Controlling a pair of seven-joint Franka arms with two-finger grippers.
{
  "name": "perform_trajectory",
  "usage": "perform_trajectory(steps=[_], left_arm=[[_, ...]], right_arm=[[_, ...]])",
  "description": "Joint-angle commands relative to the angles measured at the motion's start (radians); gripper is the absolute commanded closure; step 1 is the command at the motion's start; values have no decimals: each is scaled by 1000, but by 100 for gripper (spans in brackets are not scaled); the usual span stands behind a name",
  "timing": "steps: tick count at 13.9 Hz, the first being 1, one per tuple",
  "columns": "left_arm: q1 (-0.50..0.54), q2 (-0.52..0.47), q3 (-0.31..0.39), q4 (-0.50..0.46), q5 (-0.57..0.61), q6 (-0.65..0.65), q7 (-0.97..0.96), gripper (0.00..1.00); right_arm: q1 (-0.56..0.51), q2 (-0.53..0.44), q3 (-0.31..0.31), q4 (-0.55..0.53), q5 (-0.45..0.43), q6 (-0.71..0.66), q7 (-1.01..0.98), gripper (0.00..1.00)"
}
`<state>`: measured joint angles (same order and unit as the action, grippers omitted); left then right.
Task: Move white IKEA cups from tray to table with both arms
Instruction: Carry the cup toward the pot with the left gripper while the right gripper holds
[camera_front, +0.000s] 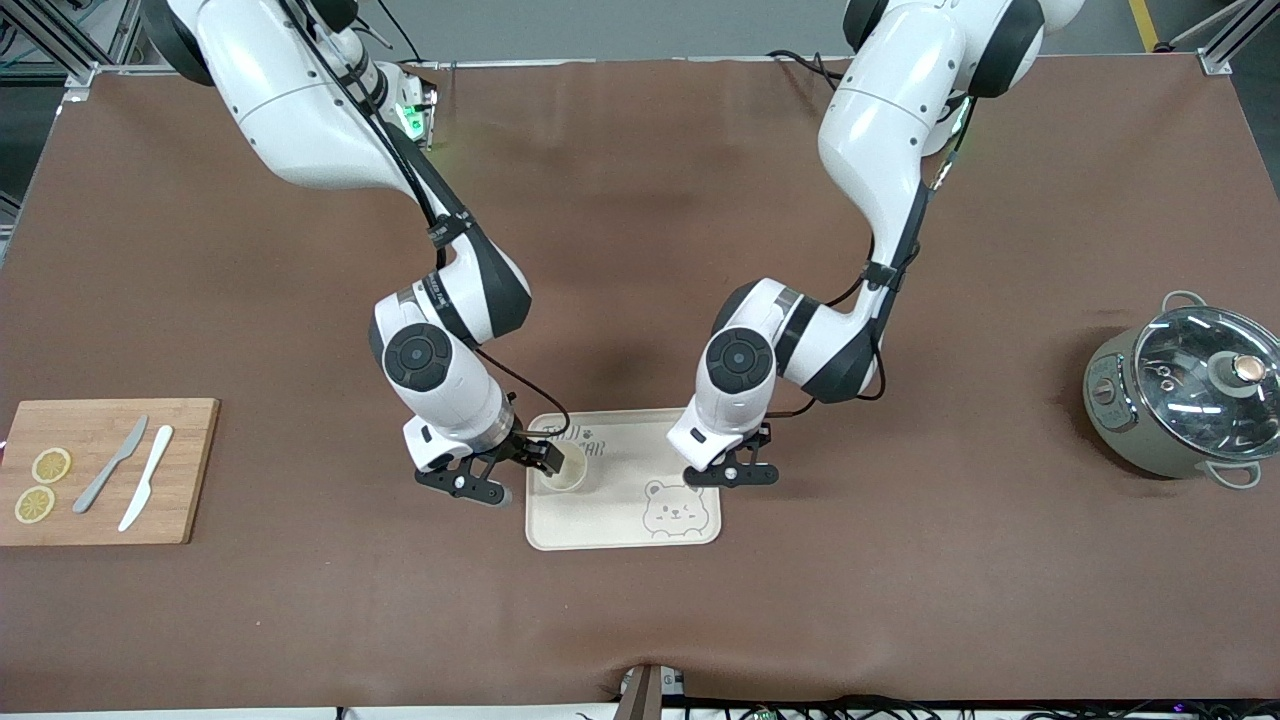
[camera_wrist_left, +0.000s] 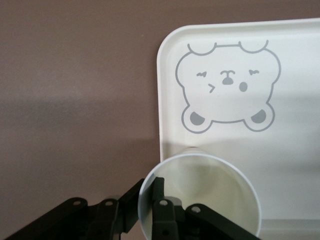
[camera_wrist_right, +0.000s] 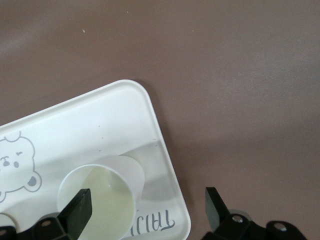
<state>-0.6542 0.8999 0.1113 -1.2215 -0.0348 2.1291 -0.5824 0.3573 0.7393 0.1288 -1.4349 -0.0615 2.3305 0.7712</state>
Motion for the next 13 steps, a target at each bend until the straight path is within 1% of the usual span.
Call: perform_trajectory(steps=[1,2,4,7,8,11,13], left_arm=[[14,-59,8,-23,21,-67,-17,100],[31,-79,10,-23,23,-96,-8,100],[74,-122,8,-27,26,-109,9,100],[136,-182,5,-36,26,-133,99,100],[155,-212,4,-59,21,-147,142,100],[241,-353,2,-206,13,-141,319,100],[297,-433,2,-321,13,-94,418,100]], right_arm=[[9,9,-8,16,-4,0,5,0],[9,14,-8,14,-4,0,5,0],[9,22,-8,14,-4,0,5,0],[17,35,-8,16,-3,1,11,0],[18,40,-8,17,-3,4,11,0],[28,45,-8,17,2,16,13,0],[34,45,-6,17,5,15,13,0]])
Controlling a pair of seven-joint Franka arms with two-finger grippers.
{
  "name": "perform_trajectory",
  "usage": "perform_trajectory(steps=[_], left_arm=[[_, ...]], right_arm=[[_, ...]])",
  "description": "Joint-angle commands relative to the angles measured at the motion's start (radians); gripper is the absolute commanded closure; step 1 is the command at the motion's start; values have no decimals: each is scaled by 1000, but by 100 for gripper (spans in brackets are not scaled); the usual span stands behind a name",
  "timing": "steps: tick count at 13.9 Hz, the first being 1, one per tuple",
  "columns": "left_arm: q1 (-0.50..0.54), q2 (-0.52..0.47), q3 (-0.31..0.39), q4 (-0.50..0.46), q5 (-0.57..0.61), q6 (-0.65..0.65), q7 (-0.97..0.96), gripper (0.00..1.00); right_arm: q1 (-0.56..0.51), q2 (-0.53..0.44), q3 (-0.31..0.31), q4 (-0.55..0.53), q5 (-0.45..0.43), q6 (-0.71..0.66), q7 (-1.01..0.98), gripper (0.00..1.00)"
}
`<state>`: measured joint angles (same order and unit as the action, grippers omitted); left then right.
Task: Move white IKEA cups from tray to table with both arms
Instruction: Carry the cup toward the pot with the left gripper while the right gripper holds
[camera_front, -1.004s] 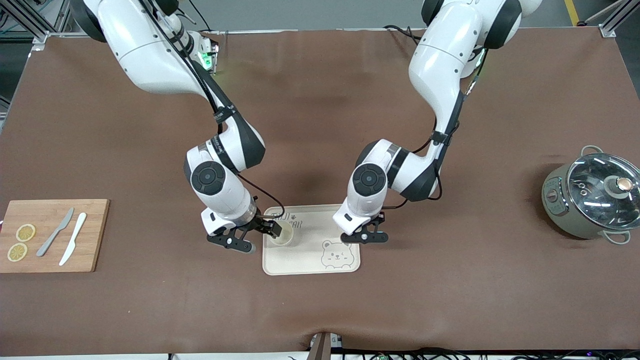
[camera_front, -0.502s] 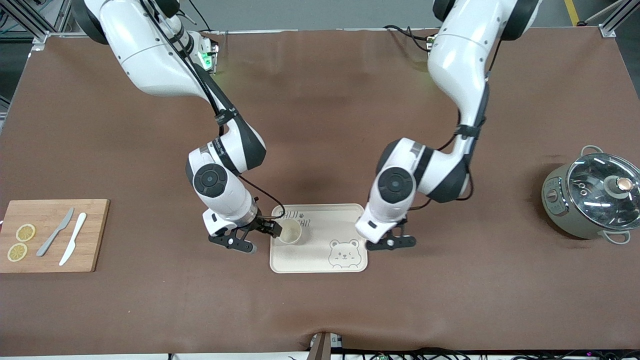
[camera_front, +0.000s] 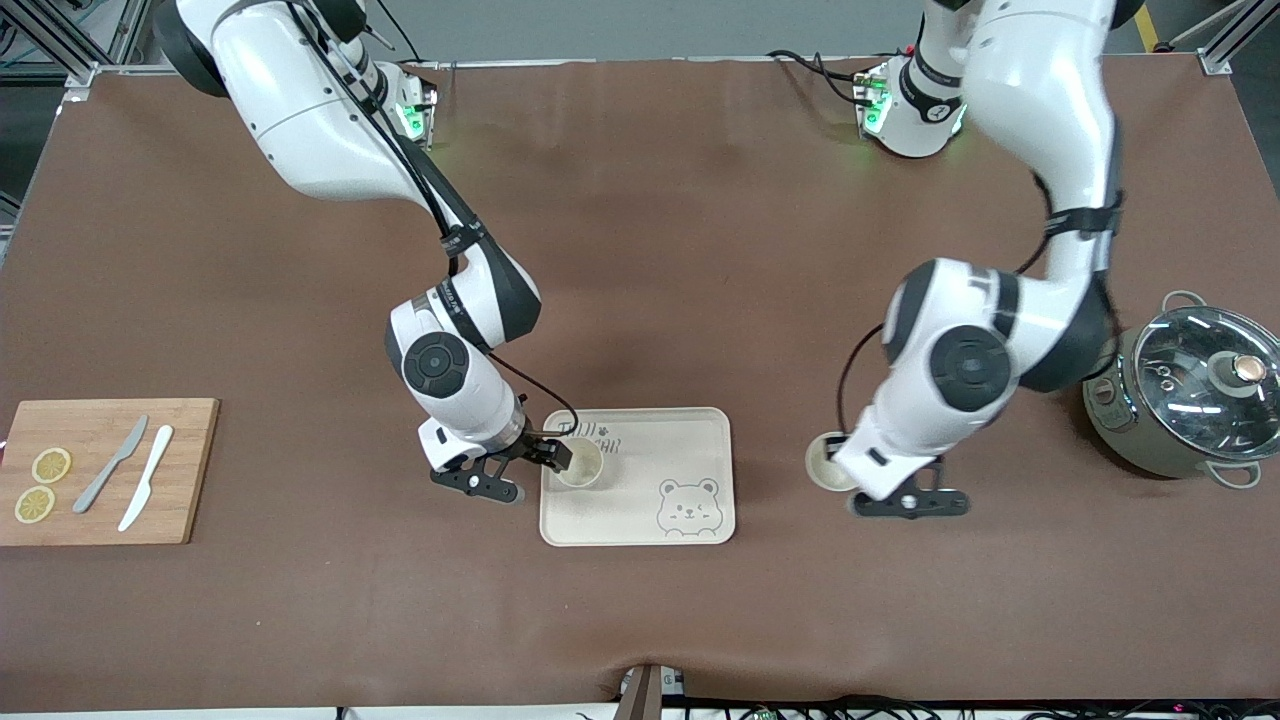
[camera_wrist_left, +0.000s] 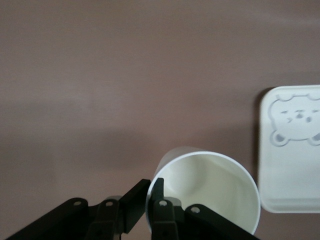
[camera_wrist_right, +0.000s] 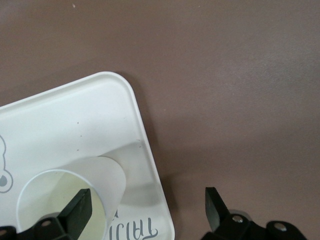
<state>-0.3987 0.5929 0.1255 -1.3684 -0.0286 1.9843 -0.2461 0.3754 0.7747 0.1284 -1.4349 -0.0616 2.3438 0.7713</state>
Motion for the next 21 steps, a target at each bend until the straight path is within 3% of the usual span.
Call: perform_trajectory(steps=[1,4,6,9,13,15,19,20,21], left_arm=[[56,-160,-12,-246,7,100,118,100],[75,-238,-12,-533,7,398,160,100],[75,-239,-13,-664,7,578,162,100],[84,-212,-13,-702,7,613,178,100],[229,-240,-73,-751,6,601,301,100],[347,-243,-156,-761,3,570,338,100],[729,-252,-488,-758,-31,481,412,100],[809,-254,-560,-756,-31,455,425,100],[864,-255,-607,-755,-31,432,435,100]], right_arm=[[19,9,-7,17,5,2,13,0],[28,9,-7,17,5,3,13,0],[36,11,-7,17,5,3,13,0],[51,15,-7,16,6,3,14,0],[54,34,-7,16,3,32,13,0],[54,38,-7,16,3,32,13,0],[56,38,-7,17,3,31,13,0],[54,38,-7,17,3,31,13,5],[54,38,-6,17,5,31,13,24]])
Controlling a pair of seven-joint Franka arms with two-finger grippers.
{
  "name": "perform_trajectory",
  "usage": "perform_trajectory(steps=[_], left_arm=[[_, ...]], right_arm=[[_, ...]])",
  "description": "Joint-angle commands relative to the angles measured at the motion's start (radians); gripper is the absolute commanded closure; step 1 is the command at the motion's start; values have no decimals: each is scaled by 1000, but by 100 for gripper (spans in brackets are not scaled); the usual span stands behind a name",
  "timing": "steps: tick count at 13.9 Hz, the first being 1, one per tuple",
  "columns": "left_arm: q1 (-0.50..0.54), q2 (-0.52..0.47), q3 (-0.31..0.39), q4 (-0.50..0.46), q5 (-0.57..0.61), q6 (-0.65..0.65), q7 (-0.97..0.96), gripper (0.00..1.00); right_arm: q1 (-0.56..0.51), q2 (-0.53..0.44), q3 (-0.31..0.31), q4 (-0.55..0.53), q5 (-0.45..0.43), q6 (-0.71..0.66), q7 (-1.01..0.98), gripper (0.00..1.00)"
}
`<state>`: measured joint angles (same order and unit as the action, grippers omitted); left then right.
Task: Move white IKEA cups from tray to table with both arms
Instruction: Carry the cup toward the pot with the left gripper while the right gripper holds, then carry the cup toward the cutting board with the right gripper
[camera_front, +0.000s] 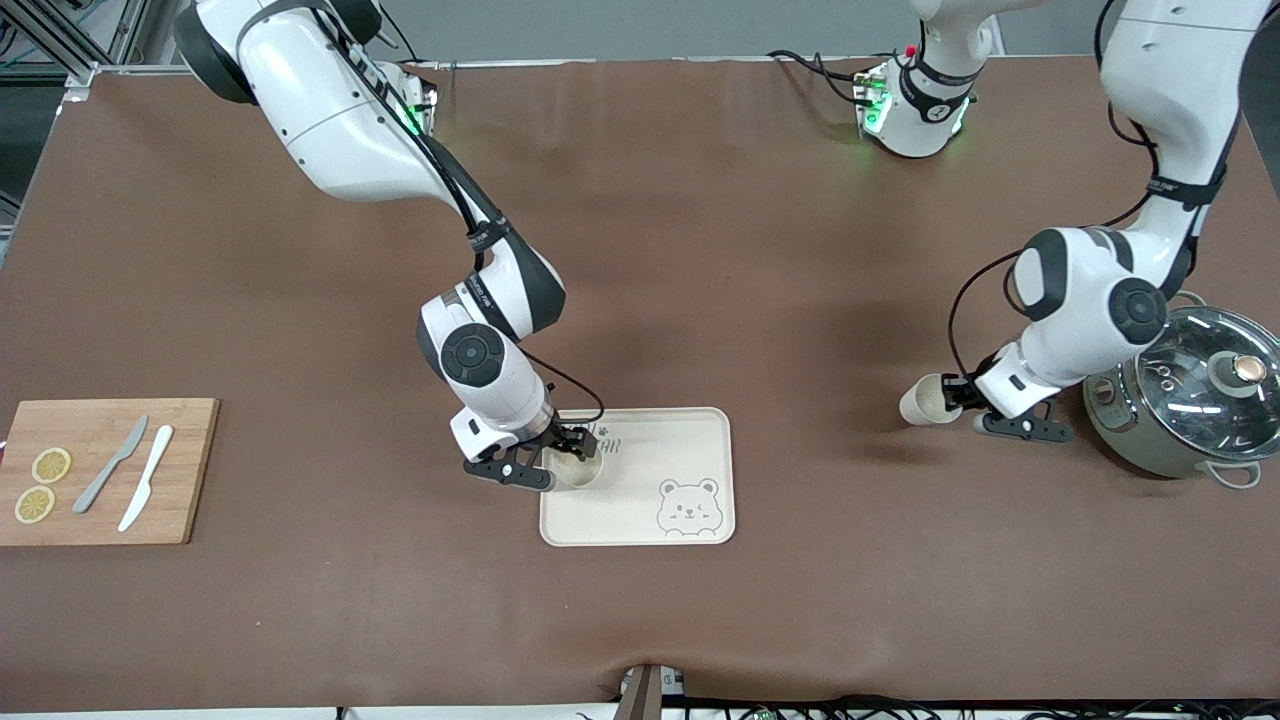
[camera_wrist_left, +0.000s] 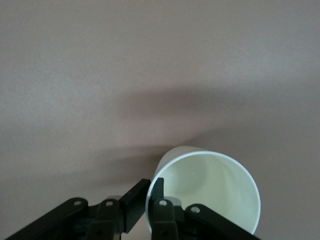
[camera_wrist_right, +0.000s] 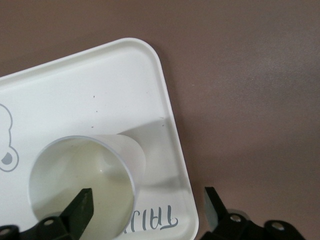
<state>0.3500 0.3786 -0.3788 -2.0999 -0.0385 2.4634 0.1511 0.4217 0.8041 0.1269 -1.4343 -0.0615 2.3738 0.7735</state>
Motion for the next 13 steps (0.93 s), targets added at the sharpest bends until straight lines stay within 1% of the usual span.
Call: perform_trajectory(steps=[1,2,3,5,6,8,10,13], left_arm=[[139,-49,-123,-23,-20,-58,48,100],[142,-49,-123,-25,-20,-60,59,100],[142,-49,-123,-25,-9,-60,70,100],[142,-49,-120,-22,15,-58,88,100],[142,-46,-120,-20,49,-51,87,100],[142,-38,-118,-19,90,-23,87,100],[144,-35,-114,-16,144,-11,85,100],[147,-3,-114,-16,154,48,84,100]], right_arm=[[8,7,-4,17,5,1,10,39],[8,9,-4,17,5,1,10,48],[8,7,-4,17,5,1,10,54],[8,9,-6,18,5,1,10,77],[8,7,-6,18,5,1,10,86],[8,7,-6,18,3,1,10,100],[8,7,-6,18,2,1,10,100],[8,7,-6,20,5,1,10,100]])
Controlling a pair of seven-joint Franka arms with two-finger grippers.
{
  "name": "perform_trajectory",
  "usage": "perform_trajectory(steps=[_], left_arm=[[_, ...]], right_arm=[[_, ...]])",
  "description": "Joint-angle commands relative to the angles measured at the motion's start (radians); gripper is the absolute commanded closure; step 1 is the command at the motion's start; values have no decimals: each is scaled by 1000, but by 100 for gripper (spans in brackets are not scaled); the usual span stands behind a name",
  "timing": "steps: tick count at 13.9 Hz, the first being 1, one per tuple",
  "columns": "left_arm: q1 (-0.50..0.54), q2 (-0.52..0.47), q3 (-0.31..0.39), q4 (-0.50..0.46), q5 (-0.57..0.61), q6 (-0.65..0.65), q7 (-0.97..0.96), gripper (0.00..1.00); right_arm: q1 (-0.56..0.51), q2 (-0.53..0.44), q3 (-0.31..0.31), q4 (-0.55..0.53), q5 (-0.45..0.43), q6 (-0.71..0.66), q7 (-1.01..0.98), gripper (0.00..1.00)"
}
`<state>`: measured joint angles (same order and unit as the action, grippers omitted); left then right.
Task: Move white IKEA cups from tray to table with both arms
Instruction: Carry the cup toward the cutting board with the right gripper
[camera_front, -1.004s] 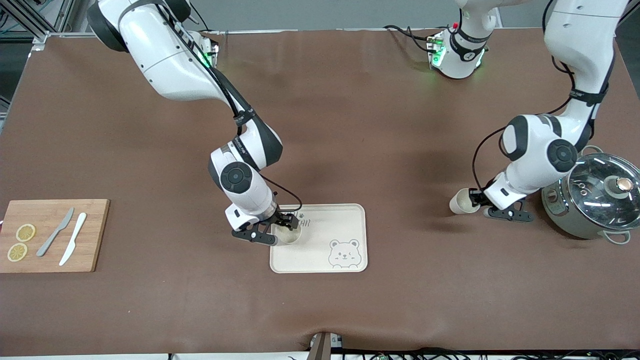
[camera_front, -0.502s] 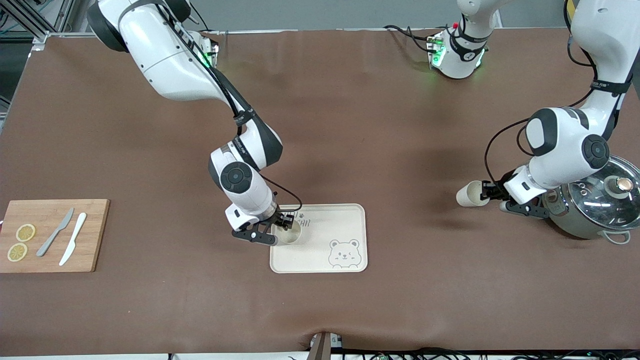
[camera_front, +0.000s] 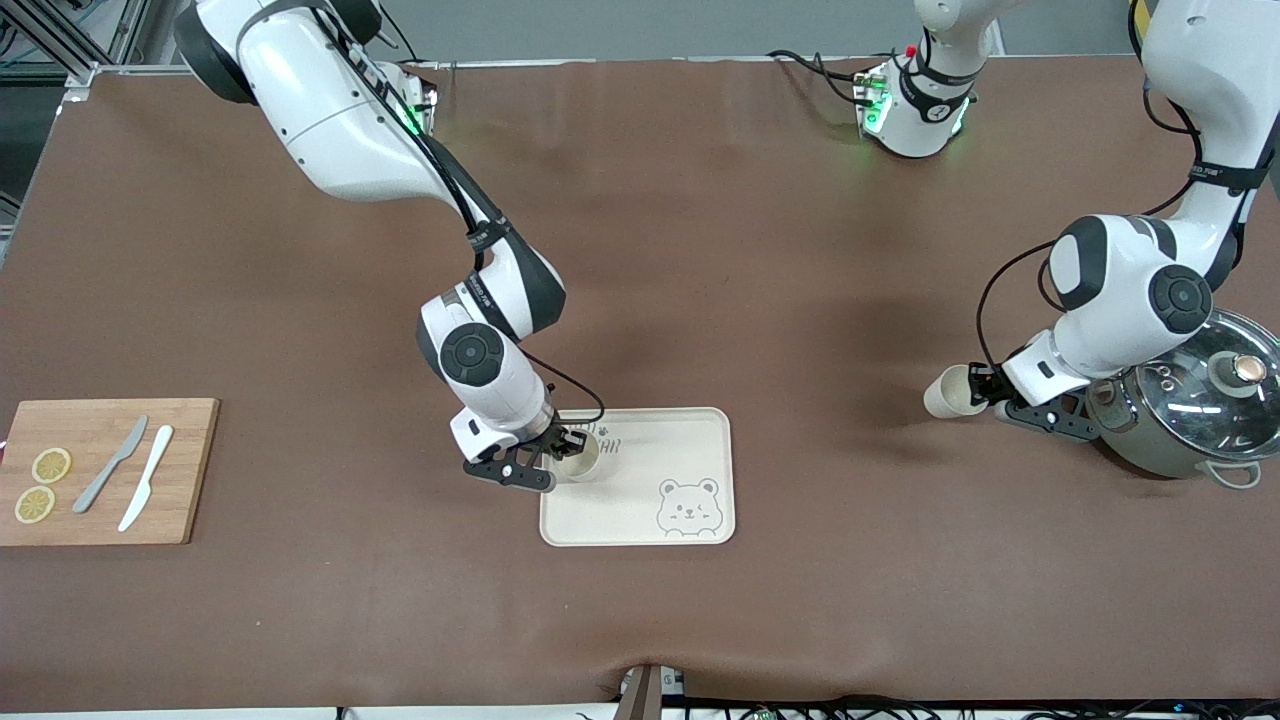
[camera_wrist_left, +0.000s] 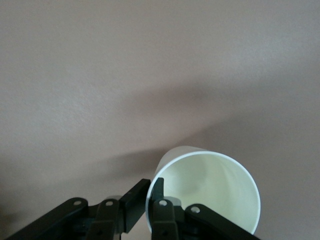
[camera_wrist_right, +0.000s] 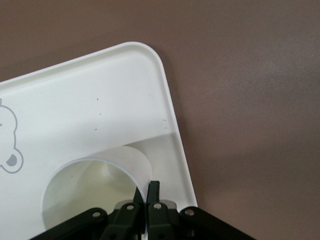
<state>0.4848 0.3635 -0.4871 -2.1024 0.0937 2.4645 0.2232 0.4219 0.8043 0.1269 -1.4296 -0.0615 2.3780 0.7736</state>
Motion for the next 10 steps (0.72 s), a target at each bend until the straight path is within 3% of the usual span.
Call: perform_trajectory(steps=[1,5,7,10], left_arm=[[20,23,-5,-13,23,69,13,100],[25,57,-5,2,53,96,13,100],[25,60,-5,8,66,97,8,100],[26,74,-5,16,75,99,8,100]], right_arm=[[6,6,-6,20,5,-3,10,100],[-9,-13,-3,63,26,-32,4,100],[-46,-34,2,67,87,-43,-8,100],[-95,-100,3,67,95,-164,-104,100]])
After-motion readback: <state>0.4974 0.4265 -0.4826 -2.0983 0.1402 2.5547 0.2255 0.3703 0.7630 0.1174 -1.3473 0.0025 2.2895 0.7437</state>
